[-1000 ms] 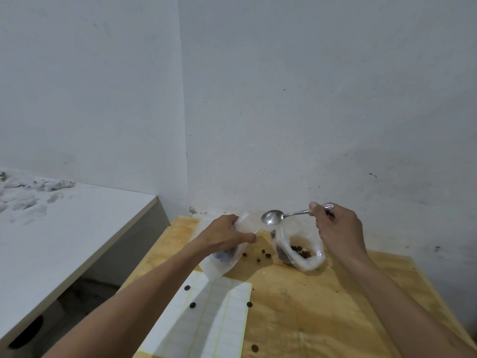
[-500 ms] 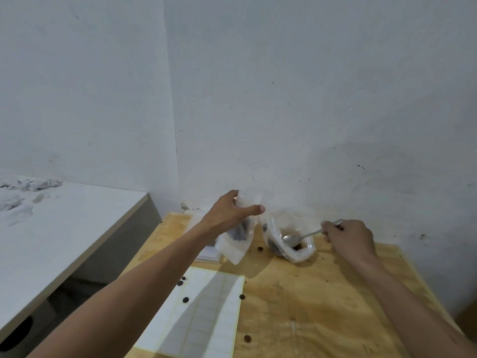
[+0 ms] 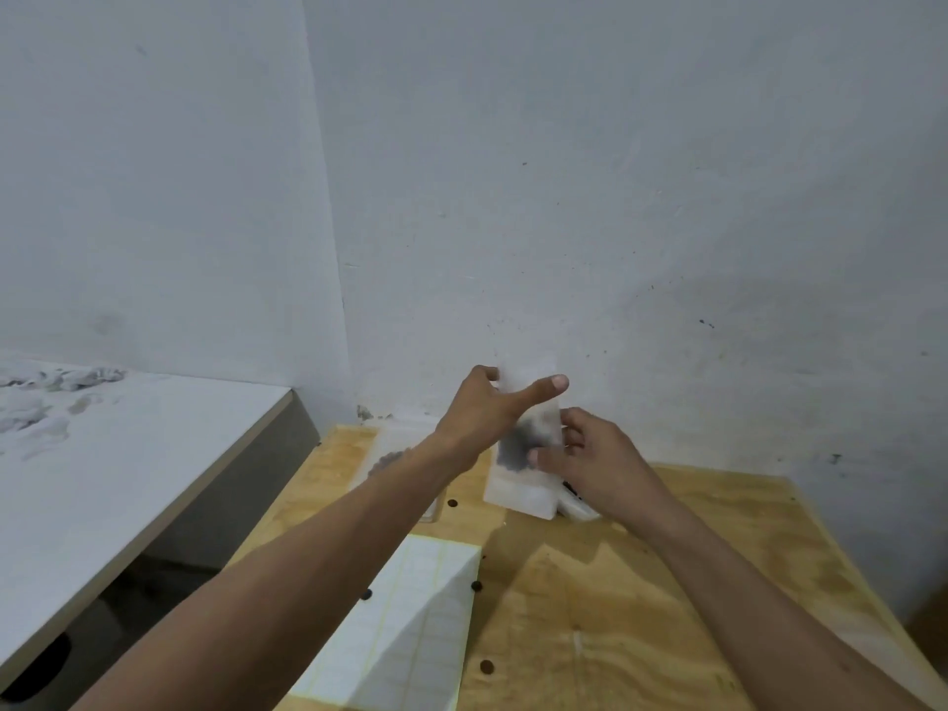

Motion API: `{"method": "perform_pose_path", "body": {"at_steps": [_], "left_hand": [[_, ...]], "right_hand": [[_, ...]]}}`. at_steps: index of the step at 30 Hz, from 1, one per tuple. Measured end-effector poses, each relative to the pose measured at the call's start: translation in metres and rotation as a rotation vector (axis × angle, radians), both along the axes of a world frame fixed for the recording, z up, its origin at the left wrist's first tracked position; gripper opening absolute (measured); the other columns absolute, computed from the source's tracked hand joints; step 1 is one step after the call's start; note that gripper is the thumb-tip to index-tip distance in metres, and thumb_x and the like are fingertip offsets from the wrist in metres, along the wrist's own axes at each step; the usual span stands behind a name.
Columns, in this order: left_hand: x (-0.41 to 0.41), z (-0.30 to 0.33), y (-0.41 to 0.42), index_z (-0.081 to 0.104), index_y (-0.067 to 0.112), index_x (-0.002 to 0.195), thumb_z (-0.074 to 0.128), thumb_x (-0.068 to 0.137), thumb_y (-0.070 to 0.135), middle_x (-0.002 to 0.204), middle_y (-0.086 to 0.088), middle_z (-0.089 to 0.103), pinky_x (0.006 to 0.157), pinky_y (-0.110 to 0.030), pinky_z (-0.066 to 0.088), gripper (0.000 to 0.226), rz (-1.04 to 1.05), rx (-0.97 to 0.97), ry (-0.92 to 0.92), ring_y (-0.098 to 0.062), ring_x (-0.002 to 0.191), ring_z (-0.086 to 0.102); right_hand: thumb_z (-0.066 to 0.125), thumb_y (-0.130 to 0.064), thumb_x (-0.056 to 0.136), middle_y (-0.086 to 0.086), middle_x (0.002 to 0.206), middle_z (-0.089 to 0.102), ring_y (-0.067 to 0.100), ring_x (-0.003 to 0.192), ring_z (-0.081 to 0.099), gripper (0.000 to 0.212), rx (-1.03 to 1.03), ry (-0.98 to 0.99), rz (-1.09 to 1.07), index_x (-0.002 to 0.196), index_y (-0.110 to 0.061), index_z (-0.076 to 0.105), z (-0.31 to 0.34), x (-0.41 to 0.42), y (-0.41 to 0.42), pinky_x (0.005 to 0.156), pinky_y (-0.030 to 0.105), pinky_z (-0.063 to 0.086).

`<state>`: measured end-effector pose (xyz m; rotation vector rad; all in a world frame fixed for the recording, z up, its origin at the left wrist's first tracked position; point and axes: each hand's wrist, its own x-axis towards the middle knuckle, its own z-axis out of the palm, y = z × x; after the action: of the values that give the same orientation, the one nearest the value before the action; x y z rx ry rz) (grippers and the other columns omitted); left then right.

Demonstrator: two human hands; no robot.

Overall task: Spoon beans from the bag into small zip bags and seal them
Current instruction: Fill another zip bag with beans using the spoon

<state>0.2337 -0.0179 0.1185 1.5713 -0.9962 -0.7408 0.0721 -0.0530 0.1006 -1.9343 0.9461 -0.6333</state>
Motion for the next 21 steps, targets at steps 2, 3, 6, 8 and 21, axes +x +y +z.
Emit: {"method": "perform_pose_path", "body": {"at_steps": [2,3,6,8,21], "left_hand": [[0.0,0.0,0.001,0.054,0.017,0.121,0.076,0.079,0.061,0.107,0.006,0.062,0.074,-0.023,0.046,0.065,0.006,-0.039,0.015,-0.008,0.097,0.061],[0.004,-0.001,0.002,0.061,0.013,0.119,0.075,0.084,0.055,0.103,0.004,0.065,0.073,-0.024,0.049,0.057,0.01,-0.079,0.055,-0.011,0.095,0.063],[0.016,-0.001,0.006,0.073,0.0,0.102,0.072,0.095,0.027,0.089,-0.009,0.067,0.069,-0.029,0.059,0.028,0.012,-0.201,0.174,-0.019,0.084,0.065],[0.02,-0.002,0.008,0.072,-0.007,0.096,0.072,0.095,0.017,0.083,-0.013,0.066,0.068,-0.029,0.062,0.025,0.029,-0.209,0.165,-0.019,0.076,0.064],[0.007,-0.008,0.016,0.078,0.005,0.084,0.074,0.093,0.016,0.071,-0.003,0.07,0.07,-0.035,0.063,0.015,-0.073,-0.218,0.002,-0.016,0.068,0.066]], "right_hand": [[0.074,-0.012,0.089,-0.008,0.104,0.074,0.01,0.092,0.072,0.027,0.071,-0.075,-0.024,0.114,-0.019,0.067,-0.001,-0.001,-0.002,0.069,0.019,0.053],[0.075,-0.009,0.087,-0.006,0.104,0.075,0.011,0.092,0.072,0.031,0.119,-0.091,-0.036,0.116,-0.017,0.069,-0.002,-0.003,-0.004,0.067,0.018,0.052],[0.081,-0.01,0.082,-0.001,0.106,0.077,0.015,0.091,0.075,0.04,0.206,-0.115,-0.042,0.12,-0.017,0.07,-0.002,-0.009,-0.011,0.073,0.026,0.055],[0.082,-0.011,0.082,0.0,0.103,0.079,0.016,0.091,0.076,0.039,0.253,-0.201,-0.038,0.119,-0.017,0.07,0.003,-0.011,-0.011,0.08,0.03,0.058],[0.083,-0.026,0.08,0.0,0.086,0.078,0.012,0.078,0.071,0.011,0.056,-0.25,-0.097,0.085,-0.018,0.08,0.028,-0.007,-0.008,0.071,0.023,0.054]]}}
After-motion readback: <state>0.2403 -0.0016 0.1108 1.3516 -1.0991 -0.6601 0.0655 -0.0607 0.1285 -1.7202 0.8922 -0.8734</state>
